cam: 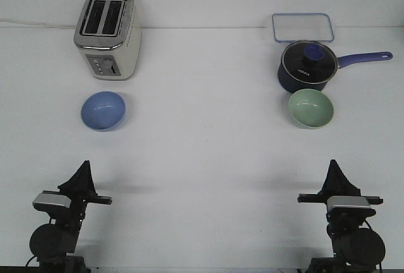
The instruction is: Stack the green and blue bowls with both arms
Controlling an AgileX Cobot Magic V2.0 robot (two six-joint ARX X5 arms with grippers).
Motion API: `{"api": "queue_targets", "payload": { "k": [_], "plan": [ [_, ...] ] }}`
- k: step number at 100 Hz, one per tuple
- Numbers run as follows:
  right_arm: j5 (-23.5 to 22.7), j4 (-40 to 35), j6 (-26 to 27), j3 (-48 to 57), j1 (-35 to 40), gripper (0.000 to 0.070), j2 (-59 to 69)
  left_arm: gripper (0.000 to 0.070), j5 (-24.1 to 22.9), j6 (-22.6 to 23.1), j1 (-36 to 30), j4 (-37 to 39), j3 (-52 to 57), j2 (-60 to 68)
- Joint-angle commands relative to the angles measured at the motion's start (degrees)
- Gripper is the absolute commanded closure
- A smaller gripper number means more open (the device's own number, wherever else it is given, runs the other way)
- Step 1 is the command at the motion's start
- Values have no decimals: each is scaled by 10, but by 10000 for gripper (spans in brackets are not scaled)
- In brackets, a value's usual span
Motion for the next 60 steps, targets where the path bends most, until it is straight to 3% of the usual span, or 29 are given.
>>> {"api": "queue_targets", "payload": {
  "k": [1, 60],
  "plan": [
    [0, -33, -6, 38, 0, 700, 25, 690, 0, 7, 0, 7, -11, -1],
    [0, -378, -19, 393, 0, 700, 329, 690, 0, 7, 0, 7, -11, -1]
  ]
}}
